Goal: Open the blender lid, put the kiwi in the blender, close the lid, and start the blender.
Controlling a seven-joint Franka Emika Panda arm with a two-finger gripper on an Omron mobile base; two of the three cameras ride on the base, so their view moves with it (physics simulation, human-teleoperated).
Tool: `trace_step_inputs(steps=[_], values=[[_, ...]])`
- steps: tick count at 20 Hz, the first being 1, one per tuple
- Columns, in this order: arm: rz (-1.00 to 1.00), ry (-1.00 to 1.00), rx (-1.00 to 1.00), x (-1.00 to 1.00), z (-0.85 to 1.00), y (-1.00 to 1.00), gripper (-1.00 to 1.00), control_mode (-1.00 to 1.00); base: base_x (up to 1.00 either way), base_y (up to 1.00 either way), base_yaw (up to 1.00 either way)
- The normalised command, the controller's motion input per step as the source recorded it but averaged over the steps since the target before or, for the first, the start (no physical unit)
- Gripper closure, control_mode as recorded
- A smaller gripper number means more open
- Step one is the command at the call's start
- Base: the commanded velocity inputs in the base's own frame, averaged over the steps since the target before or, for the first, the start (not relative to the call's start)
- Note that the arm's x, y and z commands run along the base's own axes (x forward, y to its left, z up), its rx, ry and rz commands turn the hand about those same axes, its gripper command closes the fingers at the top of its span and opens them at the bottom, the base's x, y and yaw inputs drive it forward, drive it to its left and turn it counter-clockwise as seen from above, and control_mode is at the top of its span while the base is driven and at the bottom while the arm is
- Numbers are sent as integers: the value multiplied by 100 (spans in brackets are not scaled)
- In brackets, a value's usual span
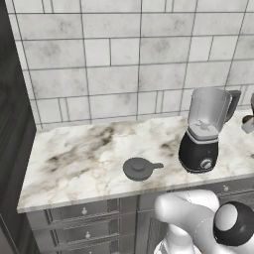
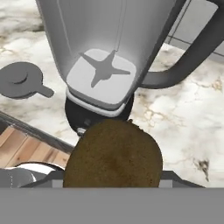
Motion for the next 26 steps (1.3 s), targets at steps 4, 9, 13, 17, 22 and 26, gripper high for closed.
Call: trace_step_inputs(steps=[4,9,13,17,22,26], values=[[-3,-6,0,-4,90,39,100,-100,0,0,0],[-3,-4,-1,5,65,46,100,-100,0,0,0],[-2,0,0,34,44,52,100,-100,0,0,0],[-1,1,0,48,38,31,100,-100,0,0,0],[0,14,4,57,7,3,100,-100,0,0,0],[0,18,1,46,-24,0,100,-100,0,0,0]])
